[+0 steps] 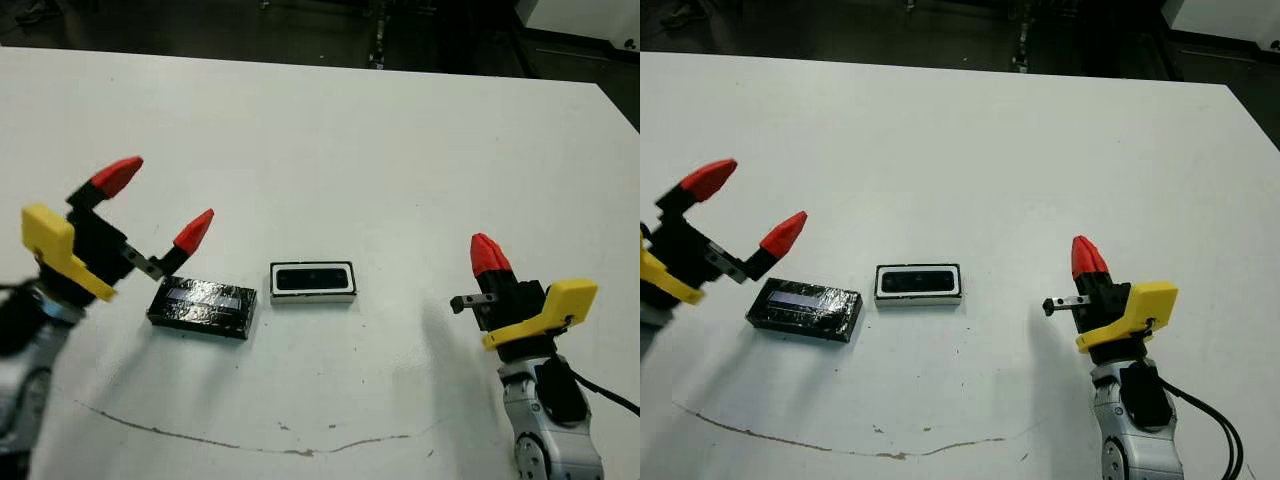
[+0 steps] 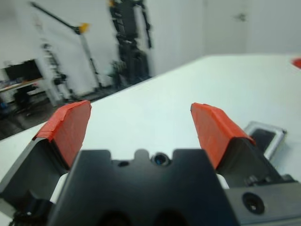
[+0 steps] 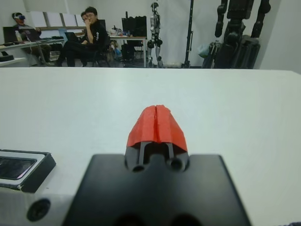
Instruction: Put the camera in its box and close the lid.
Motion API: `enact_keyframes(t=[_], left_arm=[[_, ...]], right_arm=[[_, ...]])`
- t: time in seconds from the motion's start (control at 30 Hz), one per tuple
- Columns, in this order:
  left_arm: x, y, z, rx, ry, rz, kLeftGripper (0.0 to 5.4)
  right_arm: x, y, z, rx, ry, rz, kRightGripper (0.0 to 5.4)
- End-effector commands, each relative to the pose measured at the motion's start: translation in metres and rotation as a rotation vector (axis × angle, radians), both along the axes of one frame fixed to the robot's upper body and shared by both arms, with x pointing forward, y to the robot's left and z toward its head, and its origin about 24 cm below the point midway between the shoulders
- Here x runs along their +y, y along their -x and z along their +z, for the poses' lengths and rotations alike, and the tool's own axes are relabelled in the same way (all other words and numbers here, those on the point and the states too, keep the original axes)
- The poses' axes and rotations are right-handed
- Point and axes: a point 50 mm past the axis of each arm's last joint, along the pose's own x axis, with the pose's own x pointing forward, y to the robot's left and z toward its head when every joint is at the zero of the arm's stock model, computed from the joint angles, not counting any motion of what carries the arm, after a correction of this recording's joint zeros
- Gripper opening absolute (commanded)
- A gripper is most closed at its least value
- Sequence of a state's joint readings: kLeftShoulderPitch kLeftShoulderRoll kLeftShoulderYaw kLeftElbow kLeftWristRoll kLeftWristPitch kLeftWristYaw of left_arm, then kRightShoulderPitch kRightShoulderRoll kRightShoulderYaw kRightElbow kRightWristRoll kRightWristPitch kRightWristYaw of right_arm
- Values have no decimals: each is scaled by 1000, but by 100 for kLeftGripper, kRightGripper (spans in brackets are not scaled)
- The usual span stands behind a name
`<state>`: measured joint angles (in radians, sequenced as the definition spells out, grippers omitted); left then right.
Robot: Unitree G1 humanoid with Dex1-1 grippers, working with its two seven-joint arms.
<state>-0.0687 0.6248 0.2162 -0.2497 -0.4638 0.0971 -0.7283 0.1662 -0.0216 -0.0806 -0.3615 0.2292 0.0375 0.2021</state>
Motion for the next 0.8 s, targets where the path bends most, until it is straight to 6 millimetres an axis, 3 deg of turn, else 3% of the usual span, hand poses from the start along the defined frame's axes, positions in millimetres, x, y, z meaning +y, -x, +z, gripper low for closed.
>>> enact_keyframes(t=[0.03, 0.17, 0.33, 0.53, 0.8], left_arm=[[9, -6, 16, 73, -138, -113, 540], [19, -16, 32, 180, -357, -325, 540], [25, -28, 37, 240, -525, -530, 540], [22, -42, 26, 319, -339, -701, 540], [9, -45, 7, 355, -338, -788, 540]], right_arm=[[1, 1, -1, 17, -6, -9, 2], [3, 1, -1, 5, 9, -28, 2], [5, 2, -1, -16, 38, -59, 2], [6, 3, -2, -35, 20, -58, 2], [7, 4, -3, -45, 17, -66, 2]])
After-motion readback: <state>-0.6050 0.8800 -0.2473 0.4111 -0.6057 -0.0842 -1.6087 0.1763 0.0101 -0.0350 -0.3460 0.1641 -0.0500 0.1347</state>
